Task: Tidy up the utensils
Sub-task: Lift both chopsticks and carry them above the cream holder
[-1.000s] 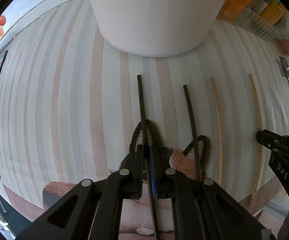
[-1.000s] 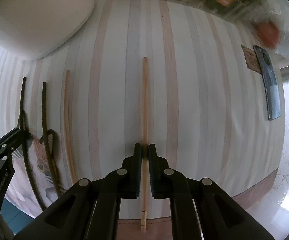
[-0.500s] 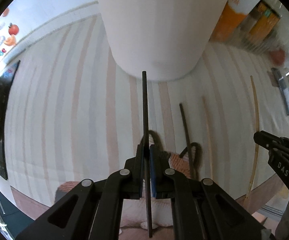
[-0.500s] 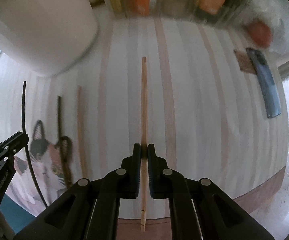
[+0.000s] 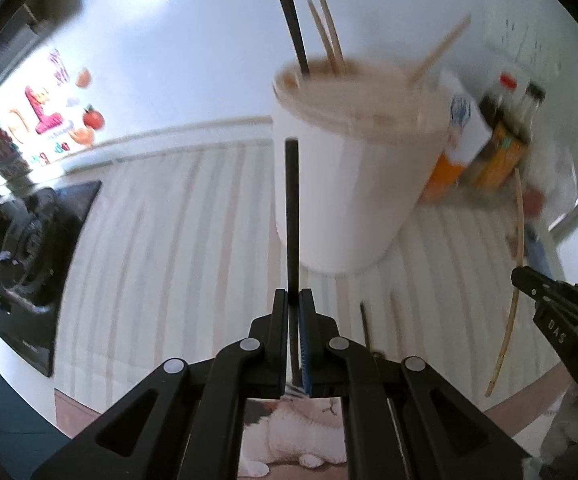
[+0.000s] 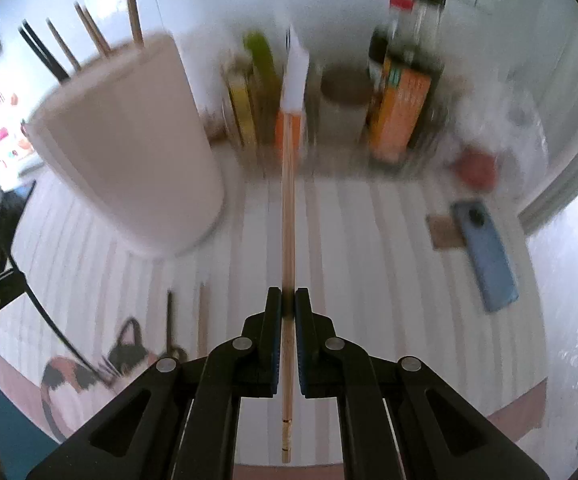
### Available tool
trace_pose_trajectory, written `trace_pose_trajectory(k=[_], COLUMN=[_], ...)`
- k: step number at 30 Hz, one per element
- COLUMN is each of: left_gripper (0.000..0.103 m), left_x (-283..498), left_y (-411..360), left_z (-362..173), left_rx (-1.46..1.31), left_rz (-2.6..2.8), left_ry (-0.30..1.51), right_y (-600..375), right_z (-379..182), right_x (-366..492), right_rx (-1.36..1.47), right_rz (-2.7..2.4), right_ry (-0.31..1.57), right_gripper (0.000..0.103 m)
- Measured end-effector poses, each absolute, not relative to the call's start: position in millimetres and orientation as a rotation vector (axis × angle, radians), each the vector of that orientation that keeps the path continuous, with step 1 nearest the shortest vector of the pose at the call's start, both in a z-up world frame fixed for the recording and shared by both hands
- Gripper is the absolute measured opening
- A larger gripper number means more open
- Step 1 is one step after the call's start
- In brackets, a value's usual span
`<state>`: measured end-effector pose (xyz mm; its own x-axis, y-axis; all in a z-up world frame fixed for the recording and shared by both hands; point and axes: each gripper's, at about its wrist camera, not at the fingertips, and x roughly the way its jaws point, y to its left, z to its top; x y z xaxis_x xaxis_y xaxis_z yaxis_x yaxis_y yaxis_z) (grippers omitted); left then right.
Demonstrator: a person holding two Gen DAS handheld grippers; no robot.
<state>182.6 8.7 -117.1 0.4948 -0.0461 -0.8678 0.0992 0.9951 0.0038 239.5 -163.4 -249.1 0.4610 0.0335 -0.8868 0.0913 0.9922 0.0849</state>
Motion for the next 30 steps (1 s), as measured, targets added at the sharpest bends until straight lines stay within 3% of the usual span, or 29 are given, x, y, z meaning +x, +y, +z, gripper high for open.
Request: trace_pose_trajectory(k=[12, 30], left_gripper=[0.002, 0.002], left_x=[190, 198], left_y=[36, 34], left_z=[-31, 90], left_rx=[-0.014, -0.086], left_rz=[-0.068, -0.213], left_ry=[0.837, 0.659], right_y=[-171, -155], right_z=[-155, -59], right_x=[253, 299], right_rx=[0.173, 0.313], right_rz=[0.030, 0.190], right_ry=[0.872, 0.719], right_gripper=[0.007, 0.007])
